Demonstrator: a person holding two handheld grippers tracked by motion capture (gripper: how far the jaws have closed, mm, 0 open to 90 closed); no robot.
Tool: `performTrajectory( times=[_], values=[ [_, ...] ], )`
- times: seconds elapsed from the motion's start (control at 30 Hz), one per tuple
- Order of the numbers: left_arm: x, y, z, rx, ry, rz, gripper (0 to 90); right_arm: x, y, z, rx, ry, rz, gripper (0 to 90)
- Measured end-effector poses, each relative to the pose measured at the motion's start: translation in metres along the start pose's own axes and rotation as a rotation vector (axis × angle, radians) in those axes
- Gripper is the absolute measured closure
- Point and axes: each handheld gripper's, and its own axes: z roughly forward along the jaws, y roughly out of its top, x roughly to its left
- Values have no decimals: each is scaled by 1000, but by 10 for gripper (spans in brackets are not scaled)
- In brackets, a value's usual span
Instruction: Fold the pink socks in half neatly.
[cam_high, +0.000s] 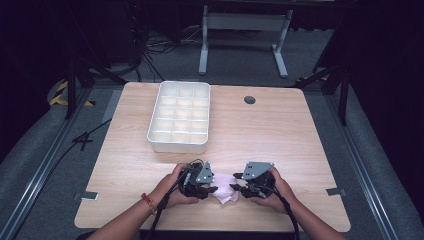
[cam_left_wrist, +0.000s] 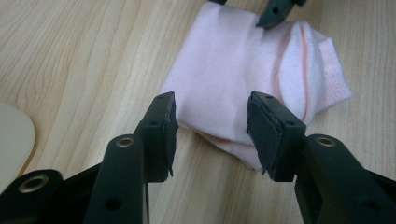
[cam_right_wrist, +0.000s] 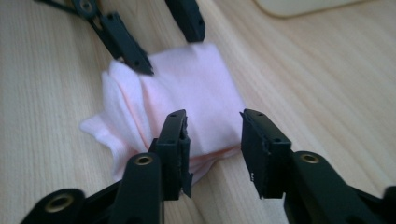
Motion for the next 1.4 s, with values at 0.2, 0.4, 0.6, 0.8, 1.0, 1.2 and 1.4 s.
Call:
performTrajectory(
  times=[0.2,0.4,0.6,0.8,1.0,1.2,1.4],
  values=[
    [0,-2,2,-13,5,-28,483,0,-6,2,-4,43,25,381],
    [1,-4,3,-26,-3,-61,481,-4,-13,8,-9,36,73,274],
    [4,-4,5,-27,3,-68,446,-7,-15,11,-15,43,83,249],
    [8,1,11,-5,50,-36,440,-15,-14,14,-7,44,100,209],
    [19,7,15,19,32,-62,421,-23,-8,15,14,6,76,212],
    [22,8,13,27,49,-71,415,-29,-5,18,29,9,97,233],
    [9,7,-8,-41,-38,-42,477,-26,-6,17,18,1,87,261]
  ],
)
